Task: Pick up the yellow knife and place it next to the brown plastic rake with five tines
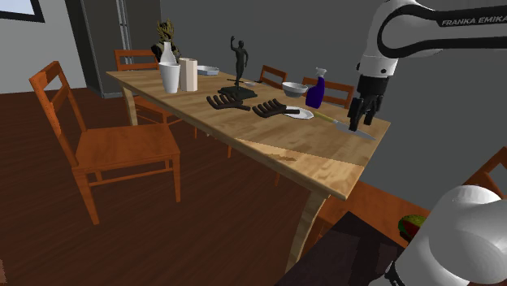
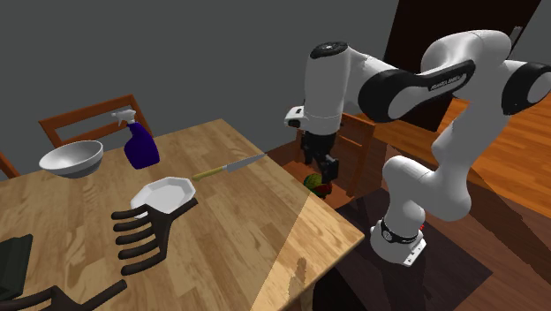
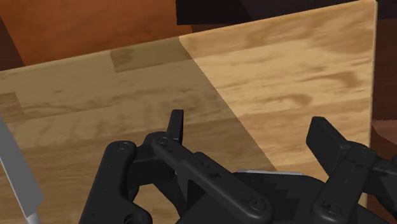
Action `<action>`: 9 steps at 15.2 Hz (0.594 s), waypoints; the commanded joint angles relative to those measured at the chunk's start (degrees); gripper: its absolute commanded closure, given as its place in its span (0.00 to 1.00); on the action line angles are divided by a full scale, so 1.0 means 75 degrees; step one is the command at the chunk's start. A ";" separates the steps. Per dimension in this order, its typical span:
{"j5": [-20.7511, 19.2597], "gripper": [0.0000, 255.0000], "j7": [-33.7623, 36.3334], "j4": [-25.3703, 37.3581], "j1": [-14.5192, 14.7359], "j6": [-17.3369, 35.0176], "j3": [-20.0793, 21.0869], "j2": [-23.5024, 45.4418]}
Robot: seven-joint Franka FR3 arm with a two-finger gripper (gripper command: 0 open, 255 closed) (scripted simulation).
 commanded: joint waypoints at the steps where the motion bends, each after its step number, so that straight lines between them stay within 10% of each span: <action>1: -0.0150 0.00 -0.0460 0.0144 -0.0026 0.0297 -0.0374 0.0310; 9: -0.0126 0.00 -0.2310 0.1164 0.0101 0.1465 -0.1858 0.2061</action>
